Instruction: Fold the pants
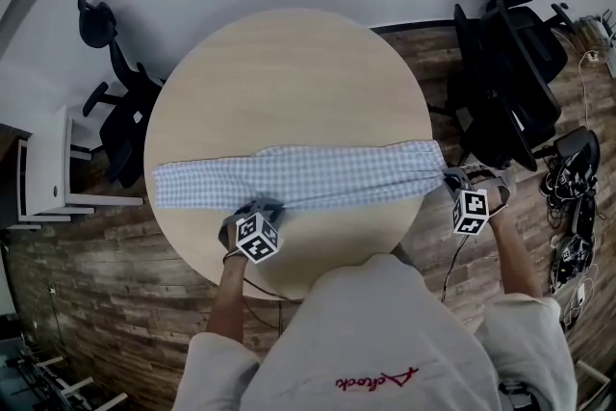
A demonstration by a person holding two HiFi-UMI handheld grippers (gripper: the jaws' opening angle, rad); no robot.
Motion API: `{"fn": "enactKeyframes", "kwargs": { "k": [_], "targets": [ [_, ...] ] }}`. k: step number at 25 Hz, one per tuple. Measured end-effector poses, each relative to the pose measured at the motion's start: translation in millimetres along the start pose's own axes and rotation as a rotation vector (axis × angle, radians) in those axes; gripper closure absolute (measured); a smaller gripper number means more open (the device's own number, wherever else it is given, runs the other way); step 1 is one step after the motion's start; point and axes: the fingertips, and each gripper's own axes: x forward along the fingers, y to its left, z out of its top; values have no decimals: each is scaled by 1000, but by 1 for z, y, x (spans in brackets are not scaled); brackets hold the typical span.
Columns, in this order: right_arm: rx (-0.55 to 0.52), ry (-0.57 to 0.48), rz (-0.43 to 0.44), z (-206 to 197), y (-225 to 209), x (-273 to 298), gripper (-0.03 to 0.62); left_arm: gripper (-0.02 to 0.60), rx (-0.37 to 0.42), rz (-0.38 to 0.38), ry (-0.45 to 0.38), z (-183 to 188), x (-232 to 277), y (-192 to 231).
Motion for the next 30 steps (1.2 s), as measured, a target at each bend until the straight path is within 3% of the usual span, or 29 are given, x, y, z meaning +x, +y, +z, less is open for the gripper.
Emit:
{"fn": "enactKeyframes", "kwargs": {
  "k": [13, 14, 16, 18, 21, 27, 30],
  "targets": [
    [68, 66, 158, -4, 71, 38, 526, 543, -20, -49, 17, -13, 22, -32],
    [80, 73, 171, -5, 73, 39, 508, 528, -22, -53, 13, -14, 22, -34],
    [111, 81, 181, -4, 74, 38, 439, 428, -33, -67, 7, -16, 22, -37],
    [176, 68, 171, -2, 72, 34, 423, 425, -48, -58, -16, -15, 18, -38],
    [379, -4, 117, 8, 60, 21, 419, 425, -103, -8, -93, -7, 7, -33],
    [922, -248, -51, 24, 18, -16, 419, 430, -228, 24, -278, 33, -3, -17],
    [1210, -399, -115, 27, 1, -33, 419, 499, -344, 20, -411, 62, -10, -5]
  ]
}}
